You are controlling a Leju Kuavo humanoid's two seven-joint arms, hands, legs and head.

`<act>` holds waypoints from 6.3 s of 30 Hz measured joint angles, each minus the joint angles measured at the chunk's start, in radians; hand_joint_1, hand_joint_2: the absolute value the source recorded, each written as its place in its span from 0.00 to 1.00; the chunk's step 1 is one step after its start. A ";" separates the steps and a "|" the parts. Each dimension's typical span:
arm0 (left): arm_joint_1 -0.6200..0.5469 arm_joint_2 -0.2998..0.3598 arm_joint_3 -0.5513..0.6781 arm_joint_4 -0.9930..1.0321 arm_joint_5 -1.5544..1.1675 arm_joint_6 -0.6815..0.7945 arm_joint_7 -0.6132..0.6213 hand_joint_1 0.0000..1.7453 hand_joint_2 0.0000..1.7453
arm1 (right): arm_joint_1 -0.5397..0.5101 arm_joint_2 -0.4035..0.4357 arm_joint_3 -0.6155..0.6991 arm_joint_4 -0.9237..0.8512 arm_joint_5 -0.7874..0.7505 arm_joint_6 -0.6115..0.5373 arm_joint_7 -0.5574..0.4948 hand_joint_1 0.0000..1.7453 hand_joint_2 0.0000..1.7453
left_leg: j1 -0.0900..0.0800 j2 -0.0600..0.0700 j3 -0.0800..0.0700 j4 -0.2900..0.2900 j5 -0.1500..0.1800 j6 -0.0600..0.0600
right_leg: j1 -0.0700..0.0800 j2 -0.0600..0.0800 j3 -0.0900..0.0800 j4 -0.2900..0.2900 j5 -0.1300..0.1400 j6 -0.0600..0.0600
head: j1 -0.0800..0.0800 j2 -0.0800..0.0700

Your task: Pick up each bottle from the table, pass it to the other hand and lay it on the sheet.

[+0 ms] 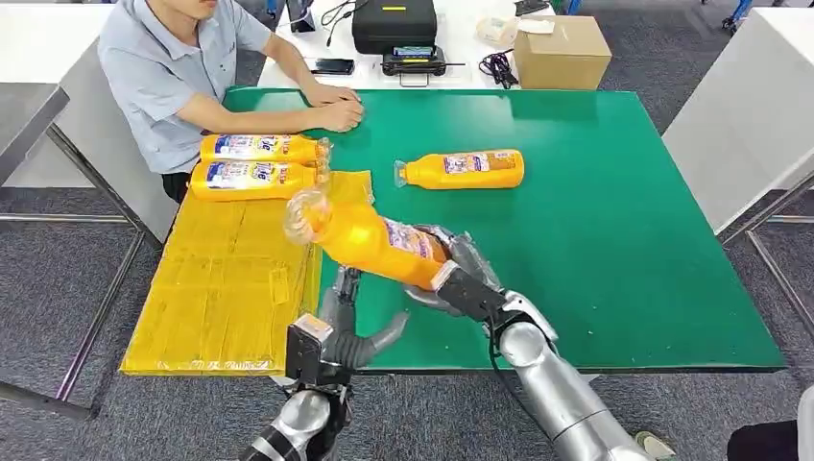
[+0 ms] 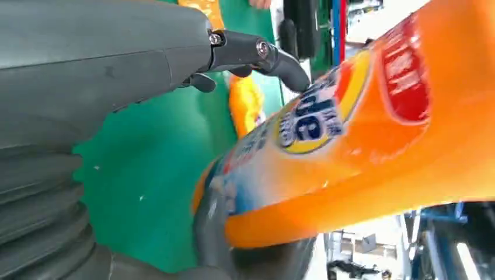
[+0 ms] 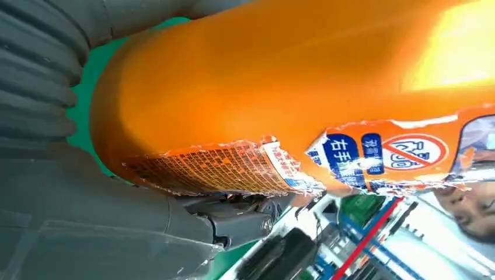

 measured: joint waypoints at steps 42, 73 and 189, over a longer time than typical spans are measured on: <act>0.021 0.000 0.081 -0.130 0.325 -0.389 0.087 1.00 1.00 | -0.006 0.021 0.037 0.096 -0.071 0.083 -0.051 1.00 1.00 | 0.000 0.000 0.000 0.000 0.000 0.000 | 0.000 0.000 0.000 0.000 0.000 0.000 | 0.000 0.000; 0.003 0.000 0.047 -0.103 -0.105 0.184 -0.044 1.00 1.00 | -0.029 0.028 0.051 0.186 -0.033 -0.044 0.015 0.00 1.00 | 0.000 0.000 0.000 0.000 0.000 0.000 | 0.000 0.000 -0.001 0.000 0.000 0.000 | 0.000 0.000; 0.303 -0.032 0.293 -0.439 -0.525 0.235 0.027 0.00 0.00 | 0.460 0.114 -0.215 -0.387 -0.040 -0.268 0.081 0.00 1.00 | 0.001 0.001 0.004 0.000 -0.004 -0.001 | 0.000 0.001 0.002 0.000 -0.004 0.001 | 0.000 0.000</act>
